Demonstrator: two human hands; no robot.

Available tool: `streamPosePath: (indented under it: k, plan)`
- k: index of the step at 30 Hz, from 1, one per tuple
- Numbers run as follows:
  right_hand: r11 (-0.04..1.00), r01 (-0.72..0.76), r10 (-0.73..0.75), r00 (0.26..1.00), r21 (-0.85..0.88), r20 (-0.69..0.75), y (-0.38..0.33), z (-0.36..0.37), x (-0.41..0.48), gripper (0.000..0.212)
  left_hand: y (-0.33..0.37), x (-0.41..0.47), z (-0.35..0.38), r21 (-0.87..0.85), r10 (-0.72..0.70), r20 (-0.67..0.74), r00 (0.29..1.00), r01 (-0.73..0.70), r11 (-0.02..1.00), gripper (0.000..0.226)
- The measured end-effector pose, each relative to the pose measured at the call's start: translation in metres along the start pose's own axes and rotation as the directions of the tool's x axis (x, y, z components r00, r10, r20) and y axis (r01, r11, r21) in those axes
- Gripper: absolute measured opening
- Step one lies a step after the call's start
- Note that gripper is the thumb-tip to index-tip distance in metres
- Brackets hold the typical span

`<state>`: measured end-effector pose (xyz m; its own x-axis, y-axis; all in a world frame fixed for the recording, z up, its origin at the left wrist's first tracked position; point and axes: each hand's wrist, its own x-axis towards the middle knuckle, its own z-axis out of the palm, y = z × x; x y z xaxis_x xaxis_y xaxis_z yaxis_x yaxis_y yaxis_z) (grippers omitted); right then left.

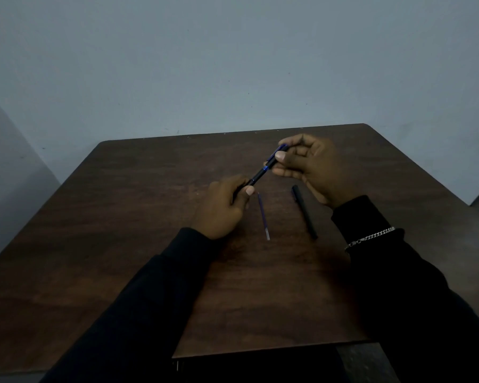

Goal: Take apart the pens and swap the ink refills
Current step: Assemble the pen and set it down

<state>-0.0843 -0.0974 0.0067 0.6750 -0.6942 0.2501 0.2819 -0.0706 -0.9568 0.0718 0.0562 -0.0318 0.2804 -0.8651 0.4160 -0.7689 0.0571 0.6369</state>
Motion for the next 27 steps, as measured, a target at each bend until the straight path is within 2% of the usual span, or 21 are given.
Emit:
streamPosePath:
  k: [9,23,27]
  plan:
    - [0.982,0.005,0.001,1.000,-0.187,0.030,0.005,0.016,-0.008,0.013,-0.003,-0.001,-0.002,0.004,0.019,-0.041,0.999,-0.019,1.000,0.025]
    - [0.974,0.016,-0.016,1.000,-0.225,0.001,0.002,0.023,-0.011,0.010,-0.011,-0.002,0.002,-0.004,0.018,-0.052,0.998,-0.018,1.000,0.029]
    - [0.971,0.031,-0.034,0.999,-0.238,-0.007,0.004,0.025,-0.011,0.015,-0.008,0.001,0.003,-0.035,-0.017,-0.039,0.999,0.016,0.999,0.029]
